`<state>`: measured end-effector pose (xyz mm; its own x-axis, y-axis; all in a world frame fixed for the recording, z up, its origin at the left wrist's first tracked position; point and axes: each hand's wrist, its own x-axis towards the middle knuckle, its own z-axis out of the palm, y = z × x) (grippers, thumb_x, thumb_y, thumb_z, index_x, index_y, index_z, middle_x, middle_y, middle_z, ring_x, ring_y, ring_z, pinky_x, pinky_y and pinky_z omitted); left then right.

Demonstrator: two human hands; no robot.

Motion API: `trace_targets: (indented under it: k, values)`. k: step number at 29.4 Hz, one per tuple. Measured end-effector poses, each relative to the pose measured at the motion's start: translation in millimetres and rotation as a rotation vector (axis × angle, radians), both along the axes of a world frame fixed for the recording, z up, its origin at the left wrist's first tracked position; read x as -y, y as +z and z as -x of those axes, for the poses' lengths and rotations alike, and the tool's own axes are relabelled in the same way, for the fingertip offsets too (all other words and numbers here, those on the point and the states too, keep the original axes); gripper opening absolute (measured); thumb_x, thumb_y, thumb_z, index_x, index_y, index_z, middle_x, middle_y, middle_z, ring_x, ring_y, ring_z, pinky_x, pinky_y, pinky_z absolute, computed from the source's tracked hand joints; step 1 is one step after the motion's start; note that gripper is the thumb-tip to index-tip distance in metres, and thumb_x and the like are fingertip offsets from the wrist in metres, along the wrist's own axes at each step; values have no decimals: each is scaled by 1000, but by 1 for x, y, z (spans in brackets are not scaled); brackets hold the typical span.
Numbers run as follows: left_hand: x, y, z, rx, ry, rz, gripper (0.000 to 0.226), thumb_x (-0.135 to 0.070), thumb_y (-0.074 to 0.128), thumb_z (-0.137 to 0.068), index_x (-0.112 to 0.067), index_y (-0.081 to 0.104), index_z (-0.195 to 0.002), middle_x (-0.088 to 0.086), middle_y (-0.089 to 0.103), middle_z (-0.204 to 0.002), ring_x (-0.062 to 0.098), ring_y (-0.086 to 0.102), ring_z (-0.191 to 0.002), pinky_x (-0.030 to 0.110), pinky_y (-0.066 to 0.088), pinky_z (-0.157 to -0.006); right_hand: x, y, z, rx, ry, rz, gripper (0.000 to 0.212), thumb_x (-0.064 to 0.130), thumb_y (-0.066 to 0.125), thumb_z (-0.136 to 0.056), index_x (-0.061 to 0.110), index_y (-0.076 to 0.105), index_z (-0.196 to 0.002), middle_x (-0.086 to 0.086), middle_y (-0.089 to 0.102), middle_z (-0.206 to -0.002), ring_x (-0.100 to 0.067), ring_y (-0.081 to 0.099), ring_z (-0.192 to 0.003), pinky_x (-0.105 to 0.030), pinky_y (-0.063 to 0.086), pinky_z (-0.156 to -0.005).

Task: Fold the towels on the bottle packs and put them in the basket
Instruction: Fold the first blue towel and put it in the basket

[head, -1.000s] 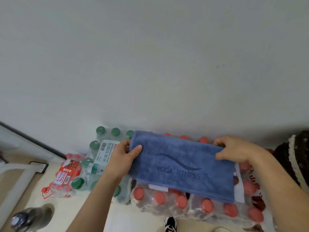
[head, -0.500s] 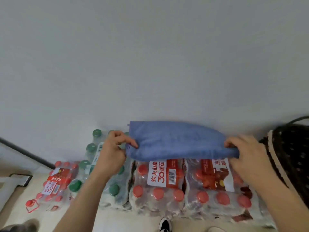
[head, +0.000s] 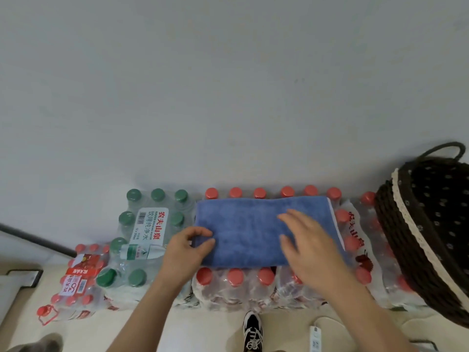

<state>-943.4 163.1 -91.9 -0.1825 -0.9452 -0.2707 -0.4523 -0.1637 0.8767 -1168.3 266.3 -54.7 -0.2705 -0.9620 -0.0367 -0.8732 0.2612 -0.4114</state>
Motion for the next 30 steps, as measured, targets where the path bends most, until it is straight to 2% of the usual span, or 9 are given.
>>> trace_targets:
  k: [3,6,8,13,19,22,25,28,30]
  values:
    - [-3,0,-3,-31,6,7,34,3,66,-82,-26,72,-98,-12,66,-100,5,62,-94,24,51,-82,37,-22,-44,-47,119,20,63,44,28,-91,9,46,-140,-15,42,-148,-30,41,-136,-45,38,-109]
    - [2,7,-25,-4,20,127,45,11,59,-82,-25,68,-107,-14,62,-109,-11,56,-99,5,41,-84,63,-35,-79,-64,185,-46,76,53,13,-86,13,31,-149,-11,26,-157,-27,25,-145,-49,26,-113]
    - [5,9,-47,68,66,179,48,14,53,-83,-21,67,-112,-13,59,-113,-9,54,-102,4,39,-87,70,-44,-99,-140,196,-52,74,54,17,-88,14,33,-148,-10,30,-155,-26,27,-144,-50,28,-111]
    - [5,0,-73,208,98,207,50,15,51,-82,-15,63,-121,-8,51,-127,9,49,-113,24,38,-99,74,-65,-118,-237,203,-33,69,55,29,-90,16,37,-147,-9,36,-153,-24,33,-141,-48,26,-112]
    - [7,12,-66,53,153,187,51,7,55,-82,-23,62,-122,-10,51,-134,9,52,-117,30,45,-100,74,-66,-119,-251,212,-62,70,56,28,-91,15,35,-147,-9,34,-154,-24,31,-142,-47,21,-113]
    - [7,31,-54,36,83,222,56,2,60,-75,-23,61,-125,-21,49,-128,-3,51,-112,21,47,-92,73,-61,-115,-210,216,-57,71,55,23,-91,15,30,-149,-7,28,-157,-21,23,-145,-44,14,-114]
    - [6,46,-39,123,-13,312,64,10,59,-73,-18,57,-130,-15,47,-130,-3,48,-110,12,41,-90,69,-48,-105,122,221,9,64,47,25,-95,20,18,-152,4,10,-161,-10,2,-147,-36,6,-119]
    - [0,61,-19,235,-152,458,69,9,57,-72,-20,53,-135,-14,43,-134,-4,41,-112,0,33,-87,56,-10,-97,876,-61,131,30,27,49,-99,38,52,-126,19,50,-135,-2,45,-128,-25,39,-106]
    - [-11,69,3,254,-314,569,70,1,53,-71,-24,50,-137,-12,45,-137,2,47,-114,10,40,-91,54,8,-85,1469,-314,-8,20,33,50,-98,30,65,-109,4,69,-111,-16,65,-104,-31,55,-79]
